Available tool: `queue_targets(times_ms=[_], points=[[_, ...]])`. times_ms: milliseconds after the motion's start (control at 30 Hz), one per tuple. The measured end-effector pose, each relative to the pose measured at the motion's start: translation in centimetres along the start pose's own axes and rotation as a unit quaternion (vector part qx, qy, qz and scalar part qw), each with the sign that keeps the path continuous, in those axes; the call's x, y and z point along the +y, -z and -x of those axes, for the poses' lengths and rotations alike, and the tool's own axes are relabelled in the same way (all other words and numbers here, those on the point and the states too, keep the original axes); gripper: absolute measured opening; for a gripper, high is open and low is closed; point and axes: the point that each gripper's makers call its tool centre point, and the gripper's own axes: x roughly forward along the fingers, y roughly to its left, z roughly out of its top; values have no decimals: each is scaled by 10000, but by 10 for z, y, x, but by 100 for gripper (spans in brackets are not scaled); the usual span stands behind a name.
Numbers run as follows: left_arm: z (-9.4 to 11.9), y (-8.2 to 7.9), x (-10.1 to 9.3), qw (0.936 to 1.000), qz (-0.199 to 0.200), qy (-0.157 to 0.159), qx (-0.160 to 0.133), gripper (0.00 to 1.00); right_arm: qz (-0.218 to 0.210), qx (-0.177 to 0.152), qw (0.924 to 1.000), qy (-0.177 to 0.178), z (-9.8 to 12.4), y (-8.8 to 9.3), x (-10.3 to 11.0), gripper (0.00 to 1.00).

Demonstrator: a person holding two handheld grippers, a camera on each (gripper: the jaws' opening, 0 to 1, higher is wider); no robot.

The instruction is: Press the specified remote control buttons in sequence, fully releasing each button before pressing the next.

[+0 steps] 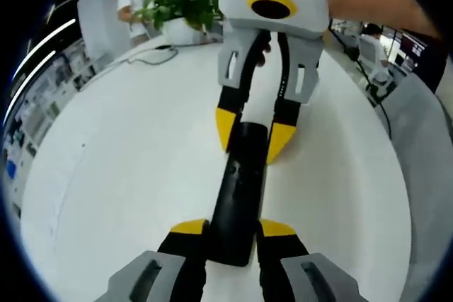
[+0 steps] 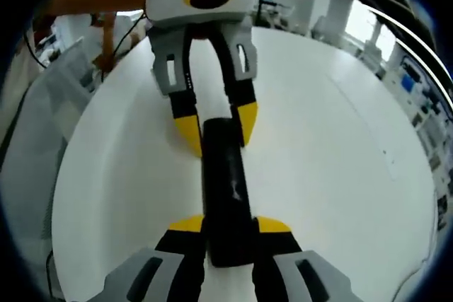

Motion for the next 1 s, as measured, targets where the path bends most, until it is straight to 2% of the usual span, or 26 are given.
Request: queue_targets(times_ms=[433,1000], points=[[1,-1,-2,10000,-40,-53,50,26,6,-29,10000,73,0,2,-3,22],[4,-3,-11,9999,-96,3,46,25,7,-77,10000,19,5,1,13,22]])
